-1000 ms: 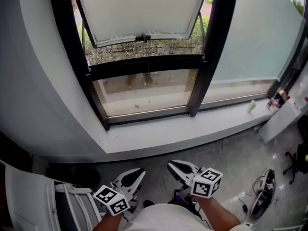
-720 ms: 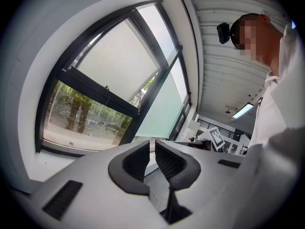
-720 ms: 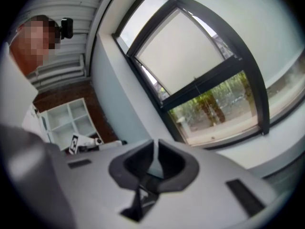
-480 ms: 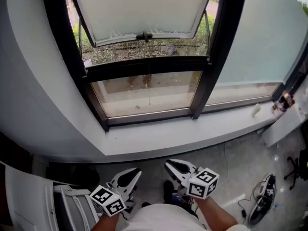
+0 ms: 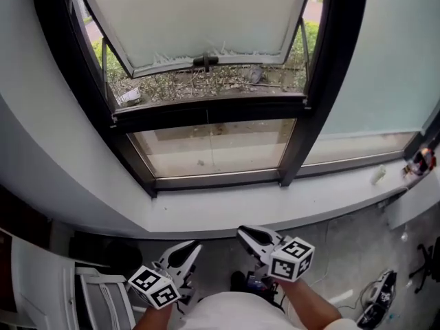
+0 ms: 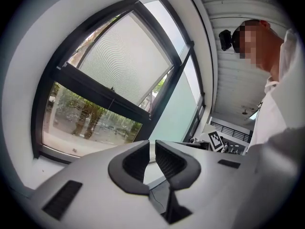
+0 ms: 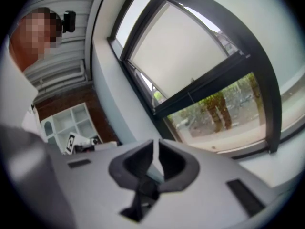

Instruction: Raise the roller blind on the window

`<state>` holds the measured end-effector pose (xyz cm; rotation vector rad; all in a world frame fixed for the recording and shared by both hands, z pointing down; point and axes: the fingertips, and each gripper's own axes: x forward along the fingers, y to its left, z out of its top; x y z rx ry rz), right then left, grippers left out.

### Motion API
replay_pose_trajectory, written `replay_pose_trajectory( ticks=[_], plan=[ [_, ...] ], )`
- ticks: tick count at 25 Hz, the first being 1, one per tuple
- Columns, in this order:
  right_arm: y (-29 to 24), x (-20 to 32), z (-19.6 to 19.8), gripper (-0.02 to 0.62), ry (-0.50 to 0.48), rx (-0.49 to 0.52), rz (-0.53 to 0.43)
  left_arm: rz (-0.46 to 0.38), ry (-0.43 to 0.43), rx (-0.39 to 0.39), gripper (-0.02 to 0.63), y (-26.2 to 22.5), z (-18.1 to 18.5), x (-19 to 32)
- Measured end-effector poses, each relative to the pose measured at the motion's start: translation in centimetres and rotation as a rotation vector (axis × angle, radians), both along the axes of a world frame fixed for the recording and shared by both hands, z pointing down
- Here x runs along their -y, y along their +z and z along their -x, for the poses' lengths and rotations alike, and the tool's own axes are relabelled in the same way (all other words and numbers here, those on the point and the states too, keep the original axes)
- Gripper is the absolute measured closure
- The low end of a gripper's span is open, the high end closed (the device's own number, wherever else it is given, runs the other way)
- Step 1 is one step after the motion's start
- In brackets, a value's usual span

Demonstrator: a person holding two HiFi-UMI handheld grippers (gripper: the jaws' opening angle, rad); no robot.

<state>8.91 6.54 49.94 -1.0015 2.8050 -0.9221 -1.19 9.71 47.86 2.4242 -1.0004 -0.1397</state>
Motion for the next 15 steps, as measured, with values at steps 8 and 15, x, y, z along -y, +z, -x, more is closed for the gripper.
replay_pose_trajectory(
  ticks=[8,15],
  plan=[
    [0.8,3.8,-2.0,0.569,-0.06,0.012,0.015,-0.002,-0.063,0.02,0.548,0.2,-1.9,3.8],
    [1.3,6.5,-2.1,0.569,-0.049,0.015,0.031,0.003,-0.057,0.023,0.548,0.5,-1.6,7.1]
  ],
)
